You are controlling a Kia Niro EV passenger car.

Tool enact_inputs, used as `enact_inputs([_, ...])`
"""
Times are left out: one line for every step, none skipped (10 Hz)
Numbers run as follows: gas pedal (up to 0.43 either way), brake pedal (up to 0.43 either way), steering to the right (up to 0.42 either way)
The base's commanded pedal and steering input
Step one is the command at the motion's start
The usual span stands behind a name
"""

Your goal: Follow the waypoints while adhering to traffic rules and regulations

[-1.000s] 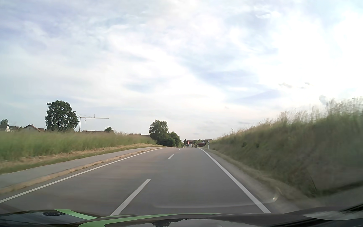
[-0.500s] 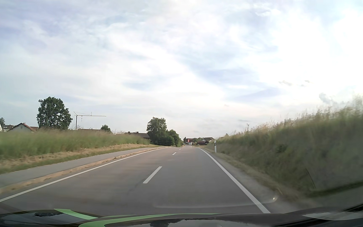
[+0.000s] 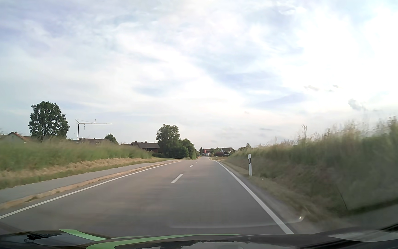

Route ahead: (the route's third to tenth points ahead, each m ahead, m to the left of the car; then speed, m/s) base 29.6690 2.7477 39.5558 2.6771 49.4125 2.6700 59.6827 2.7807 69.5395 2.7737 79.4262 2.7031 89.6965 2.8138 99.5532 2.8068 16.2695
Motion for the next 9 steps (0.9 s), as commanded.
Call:
enact_inputs([0.157, 0.0, 0.0])
enact_inputs([0.157, 0.0, 0.0])
enact_inputs([0.157, 0.0, 0.0])
enact_inputs([0.157, 0.0, 0.0])
enact_inputs([0.157, 0.0, -0.001])
enact_inputs([0.157, 0.0, -0.002])
enact_inputs([0.157, 0.0, -0.002])
enact_inputs([0.157, 0.0, -0.002])
enact_inputs([0.157, 0.0, -0.001])
